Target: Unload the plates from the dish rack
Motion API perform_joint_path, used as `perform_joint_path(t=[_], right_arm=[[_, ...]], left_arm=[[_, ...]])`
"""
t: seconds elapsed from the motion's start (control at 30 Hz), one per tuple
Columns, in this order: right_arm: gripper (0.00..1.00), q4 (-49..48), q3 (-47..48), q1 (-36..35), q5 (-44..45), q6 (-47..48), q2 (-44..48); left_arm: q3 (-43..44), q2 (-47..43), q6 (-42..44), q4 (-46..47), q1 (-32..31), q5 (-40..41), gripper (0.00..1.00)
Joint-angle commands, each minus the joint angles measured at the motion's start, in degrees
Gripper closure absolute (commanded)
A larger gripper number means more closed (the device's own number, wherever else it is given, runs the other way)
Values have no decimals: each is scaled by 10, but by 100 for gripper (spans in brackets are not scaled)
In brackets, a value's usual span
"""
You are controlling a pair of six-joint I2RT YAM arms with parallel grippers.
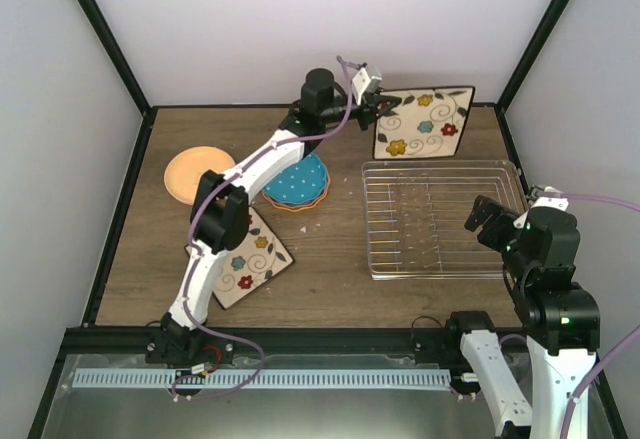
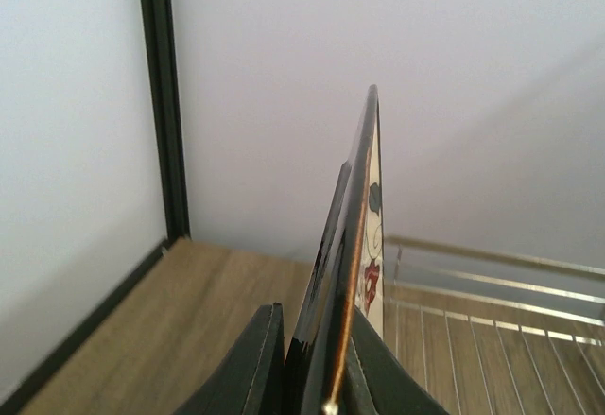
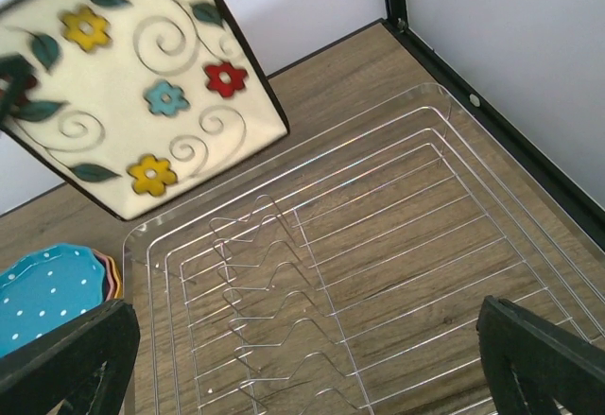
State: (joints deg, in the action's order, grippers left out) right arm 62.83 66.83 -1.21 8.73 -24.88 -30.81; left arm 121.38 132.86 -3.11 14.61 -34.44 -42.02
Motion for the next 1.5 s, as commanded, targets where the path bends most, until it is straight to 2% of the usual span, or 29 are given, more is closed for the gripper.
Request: perform_joint_path(t=[0.0, 0.17, 0.27, 0.33, 0.47, 0.57, 0.7, 0.9, 1.1, 1.23, 1.3, 1.47], right_arm=[[0, -17, -4, 3, -8, 8, 0], [0, -28, -11, 3, -15, 9, 0], [0, -40, -16, 3, -20, 13, -4], [0, -49, -18, 4, -22, 18, -10], [0, -82, -26, 3, -28, 31, -25], [0, -118, -35, 3, -41, 44, -47], [0, -161, -47, 3, -54, 71, -85], [0, -205, -44, 3, -75, 89, -135], [0, -219, -29, 3, -93, 101, -170], [0, -217, -29, 3, -91, 105, -169], [0, -213, -33, 3, -92, 105, -166], [0, -209, -42, 3, -94, 102, -159]], left_arm=[[17, -92, -24, 133, 1, 21, 96], [2, -135, -36, 137, 21, 78, 96], [1, -179, -92, 98, 66, 127, 96], [-14, -218, -168, 61, 119, 134, 96], [-151, -327, -329, -9, 246, 109, 96], [-287, -429, -380, -61, 323, 63, 96], [-458, -582, -371, -137, 398, 4, 96], [-628, -737, -353, -261, 503, -67, 96], [-696, -810, -324, -385, 561, -129, 96], [-731, -836, -247, -498, 588, -166, 96], [-743, -838, -194, -547, 593, -164, 96], [-774, -827, -132, -621, 603, -143, 96]])
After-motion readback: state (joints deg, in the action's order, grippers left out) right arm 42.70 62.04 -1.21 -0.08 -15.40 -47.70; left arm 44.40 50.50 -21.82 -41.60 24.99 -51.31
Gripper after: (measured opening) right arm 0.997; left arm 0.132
